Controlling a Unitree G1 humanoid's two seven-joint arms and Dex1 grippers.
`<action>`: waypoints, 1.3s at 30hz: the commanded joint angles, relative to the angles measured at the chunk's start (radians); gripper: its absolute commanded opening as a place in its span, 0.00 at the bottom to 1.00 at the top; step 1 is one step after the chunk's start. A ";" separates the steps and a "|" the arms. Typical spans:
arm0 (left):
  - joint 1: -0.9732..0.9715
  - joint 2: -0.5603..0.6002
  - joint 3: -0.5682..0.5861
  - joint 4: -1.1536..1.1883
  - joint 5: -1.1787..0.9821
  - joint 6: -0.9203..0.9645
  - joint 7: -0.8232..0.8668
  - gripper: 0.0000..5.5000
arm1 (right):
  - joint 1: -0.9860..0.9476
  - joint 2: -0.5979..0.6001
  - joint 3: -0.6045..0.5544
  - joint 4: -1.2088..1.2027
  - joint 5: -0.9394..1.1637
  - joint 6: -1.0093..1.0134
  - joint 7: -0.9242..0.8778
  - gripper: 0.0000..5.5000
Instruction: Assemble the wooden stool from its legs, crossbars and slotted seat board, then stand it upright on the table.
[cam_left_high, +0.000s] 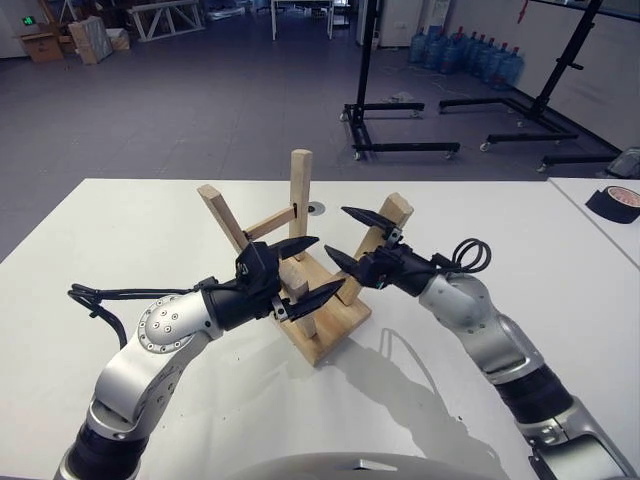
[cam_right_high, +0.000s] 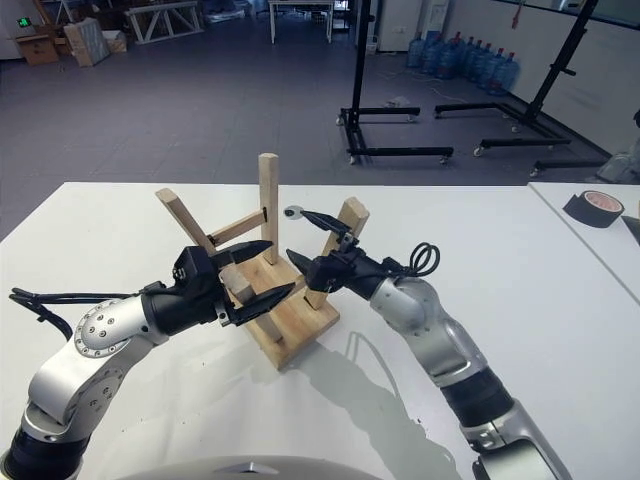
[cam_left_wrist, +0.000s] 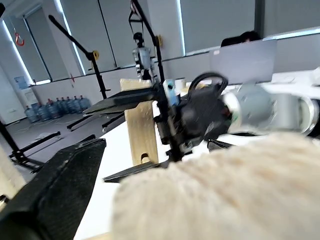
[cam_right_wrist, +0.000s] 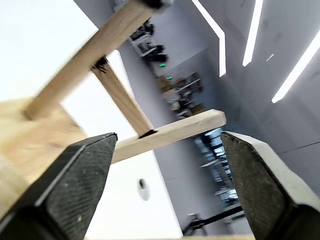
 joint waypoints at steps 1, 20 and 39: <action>0.027 0.030 0.018 0.007 0.021 -0.007 -0.005 0.68 | -0.122 0.035 -0.167 -0.139 0.325 0.274 0.063 0.70; 0.013 0.048 0.006 0.022 0.060 -0.028 -0.017 0.68 | -0.052 0.215 -0.250 -0.279 0.690 0.800 -0.206 0.70; -0.054 0.029 -0.052 0.119 0.092 -0.058 -0.069 0.68 | -0.027 0.212 -0.108 -0.322 0.923 1.032 -0.037 0.70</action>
